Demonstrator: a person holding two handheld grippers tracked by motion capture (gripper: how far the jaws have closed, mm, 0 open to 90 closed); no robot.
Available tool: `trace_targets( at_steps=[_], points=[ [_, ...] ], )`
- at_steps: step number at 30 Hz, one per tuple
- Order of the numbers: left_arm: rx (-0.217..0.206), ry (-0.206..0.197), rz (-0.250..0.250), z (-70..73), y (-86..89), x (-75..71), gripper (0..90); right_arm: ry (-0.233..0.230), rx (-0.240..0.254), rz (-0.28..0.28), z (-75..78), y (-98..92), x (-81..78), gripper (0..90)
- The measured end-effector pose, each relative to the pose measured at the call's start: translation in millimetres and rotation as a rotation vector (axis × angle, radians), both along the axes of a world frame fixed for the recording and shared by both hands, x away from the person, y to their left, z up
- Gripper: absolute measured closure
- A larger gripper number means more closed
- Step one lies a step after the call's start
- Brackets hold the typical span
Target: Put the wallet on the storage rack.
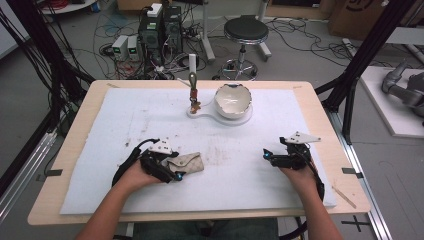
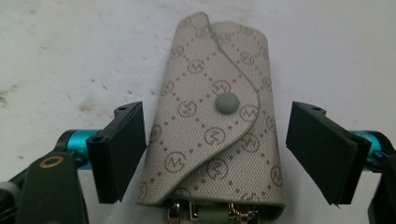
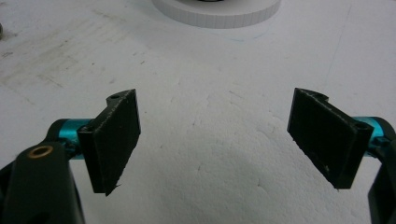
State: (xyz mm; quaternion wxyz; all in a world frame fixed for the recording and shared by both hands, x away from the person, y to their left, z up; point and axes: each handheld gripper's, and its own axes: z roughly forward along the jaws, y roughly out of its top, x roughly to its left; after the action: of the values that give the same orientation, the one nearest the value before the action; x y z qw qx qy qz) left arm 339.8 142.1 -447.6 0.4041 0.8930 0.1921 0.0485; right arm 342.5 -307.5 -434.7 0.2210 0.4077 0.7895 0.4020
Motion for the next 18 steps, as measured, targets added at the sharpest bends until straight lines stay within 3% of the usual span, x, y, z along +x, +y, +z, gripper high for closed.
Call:
trace_targets(
  at_steps=[3, 6, 10, 18],
  points=[
    [0.047, -0.031, -0.029, -3.7, -4.4, -2.9, 17.0, 0.0, 0.001, -0.001, -0.1, 0.2, 0.0, 17.4],
    [0.054, -0.039, -0.034, -3.3, -3.8, -2.9, 16.8, -0.001, -0.002, -0.001, -0.2, 0.3, 0.1, 17.4],
    [0.043, -0.049, -0.027, -2.0, 0.4, -1.3, 29.5, 0.0, -0.003, 0.002, -0.1, 0.9, -0.2, 17.4],
    [0.038, -0.058, -0.024, -1.8, 0.5, -1.8, 32.5, 0.001, -0.008, 0.002, -0.1, 1.1, -0.5, 17.4]
  ],
)
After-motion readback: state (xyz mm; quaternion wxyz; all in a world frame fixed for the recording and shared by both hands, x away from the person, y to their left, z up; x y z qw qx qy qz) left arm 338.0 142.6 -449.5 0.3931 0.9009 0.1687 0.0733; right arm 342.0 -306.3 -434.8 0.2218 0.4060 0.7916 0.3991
